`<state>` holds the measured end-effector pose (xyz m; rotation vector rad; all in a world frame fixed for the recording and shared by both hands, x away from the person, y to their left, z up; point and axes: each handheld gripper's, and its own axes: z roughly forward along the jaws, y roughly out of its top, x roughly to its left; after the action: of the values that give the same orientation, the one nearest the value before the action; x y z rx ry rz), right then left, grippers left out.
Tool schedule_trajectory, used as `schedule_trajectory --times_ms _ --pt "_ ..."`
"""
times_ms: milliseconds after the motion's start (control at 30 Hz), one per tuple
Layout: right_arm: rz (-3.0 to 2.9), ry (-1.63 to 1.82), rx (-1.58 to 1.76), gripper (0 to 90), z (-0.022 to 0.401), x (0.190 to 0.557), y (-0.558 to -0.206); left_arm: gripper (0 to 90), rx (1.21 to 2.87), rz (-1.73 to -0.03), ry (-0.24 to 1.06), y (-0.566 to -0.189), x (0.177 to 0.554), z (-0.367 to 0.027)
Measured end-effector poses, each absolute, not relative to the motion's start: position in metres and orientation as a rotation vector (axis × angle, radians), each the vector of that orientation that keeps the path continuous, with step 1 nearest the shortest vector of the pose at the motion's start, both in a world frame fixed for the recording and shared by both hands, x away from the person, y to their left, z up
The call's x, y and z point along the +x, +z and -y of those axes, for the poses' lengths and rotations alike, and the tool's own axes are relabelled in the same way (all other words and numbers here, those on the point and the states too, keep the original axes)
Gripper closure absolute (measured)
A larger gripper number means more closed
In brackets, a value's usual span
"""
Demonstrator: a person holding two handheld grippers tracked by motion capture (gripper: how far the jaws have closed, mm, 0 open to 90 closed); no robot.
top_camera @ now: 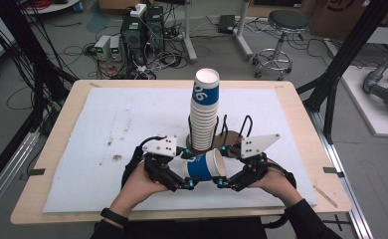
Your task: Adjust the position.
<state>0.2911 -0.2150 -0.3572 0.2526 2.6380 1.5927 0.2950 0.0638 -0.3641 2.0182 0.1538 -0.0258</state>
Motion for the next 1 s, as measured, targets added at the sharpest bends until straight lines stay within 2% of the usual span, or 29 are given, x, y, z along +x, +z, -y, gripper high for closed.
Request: schedule_trajectory --times_ms 200,233,267,300,800,1000 --pt "-2.669 1.516 0.201 20.4 0.212 0.289 -0.355 20.7 2.122 -0.138 0.001 -0.370 0.292 -0.051" --pt "-2.671 1.502 0.195 20.3 0.211 0.288 -0.355 22.6 2.125 -0.120 -0.004 -0.371 0.292 -0.050" --pt "-2.670 1.495 0.192 19.8 0.211 0.288 -0.356 28.2 2.128 -0.108 -0.004 -0.371 0.292 -0.050" --pt "-2.671 1.496 0.189 18.3 0.211 0.288 -0.356 28.5 2.121 -0.103 -0.001 -0.371 0.292 -0.050" --pt "-2.598 1.703 0.301 16.7 0.221 0.293 -0.351 29.1 1.923 -0.115 0.002 -0.369 0.297 -0.067" --pt "-2.482 1.935 0.427 16.5 0.221 0.293 -0.353 29.1 1.798 -0.148 -0.008 -0.368 0.297 -0.071"
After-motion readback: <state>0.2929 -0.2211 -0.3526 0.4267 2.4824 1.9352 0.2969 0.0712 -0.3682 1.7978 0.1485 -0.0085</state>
